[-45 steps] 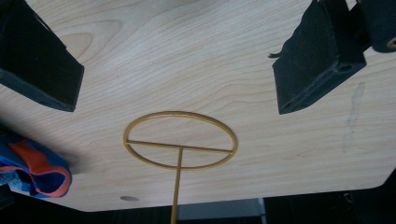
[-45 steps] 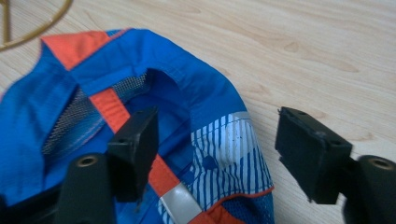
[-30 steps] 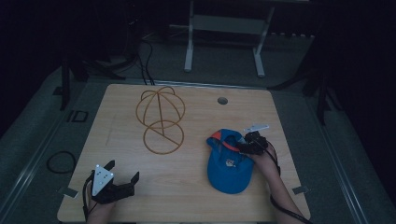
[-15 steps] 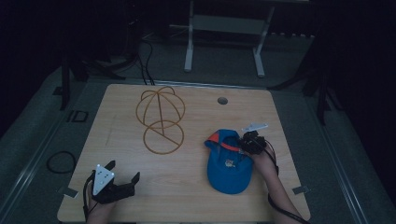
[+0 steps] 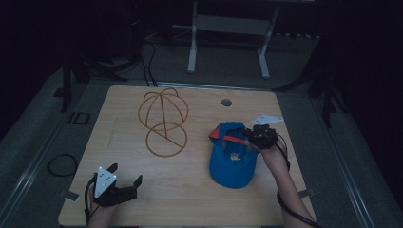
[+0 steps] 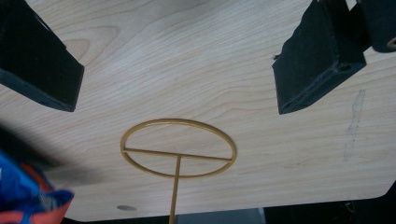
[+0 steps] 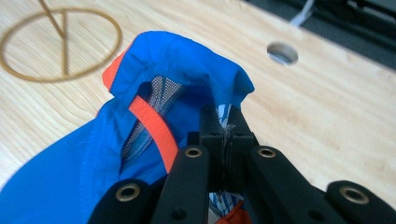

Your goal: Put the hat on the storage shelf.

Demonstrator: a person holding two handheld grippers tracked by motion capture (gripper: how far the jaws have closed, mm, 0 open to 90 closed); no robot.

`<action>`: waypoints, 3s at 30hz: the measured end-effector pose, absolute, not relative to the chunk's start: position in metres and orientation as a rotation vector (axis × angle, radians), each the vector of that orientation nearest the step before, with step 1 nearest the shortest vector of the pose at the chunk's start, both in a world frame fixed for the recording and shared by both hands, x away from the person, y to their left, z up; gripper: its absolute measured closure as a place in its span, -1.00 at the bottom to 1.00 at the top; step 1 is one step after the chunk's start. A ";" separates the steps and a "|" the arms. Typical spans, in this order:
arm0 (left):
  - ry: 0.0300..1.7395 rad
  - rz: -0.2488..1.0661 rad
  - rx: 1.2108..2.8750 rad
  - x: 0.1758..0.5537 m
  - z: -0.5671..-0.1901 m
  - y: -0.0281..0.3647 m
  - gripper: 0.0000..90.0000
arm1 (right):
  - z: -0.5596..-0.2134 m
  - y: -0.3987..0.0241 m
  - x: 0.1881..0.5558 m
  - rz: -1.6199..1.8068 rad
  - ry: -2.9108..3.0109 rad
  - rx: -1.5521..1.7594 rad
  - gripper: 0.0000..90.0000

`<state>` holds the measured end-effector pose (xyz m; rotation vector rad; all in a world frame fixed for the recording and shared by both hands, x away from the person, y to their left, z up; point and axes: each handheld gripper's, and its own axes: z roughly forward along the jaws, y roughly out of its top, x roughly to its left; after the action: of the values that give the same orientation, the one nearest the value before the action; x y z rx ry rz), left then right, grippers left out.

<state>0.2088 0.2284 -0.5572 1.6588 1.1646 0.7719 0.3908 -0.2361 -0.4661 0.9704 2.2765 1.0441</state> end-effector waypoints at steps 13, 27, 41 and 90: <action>1.131 0.751 1.679 0.208 -0.544 0.225 -0.95 | -0.401 -0.232 0.363 1.158 2.193 0.810 0.98; 0.923 0.596 1.790 0.222 -0.485 0.187 -0.95 | -0.367 -0.229 0.339 1.219 2.169 0.726 0.98; 0.756 0.644 1.815 0.254 -0.407 0.133 -0.89 | -0.359 -0.223 0.331 1.290 2.176 0.701 0.98; 0.606 0.706 2.004 0.318 -0.369 0.010 0.97 | -0.360 -0.190 0.309 1.380 2.240 0.582 0.98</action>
<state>0.3178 0.0099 -0.3689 2.0037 0.6065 0.7065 0.3086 -0.1901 -0.3598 0.5821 2.2395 1.3797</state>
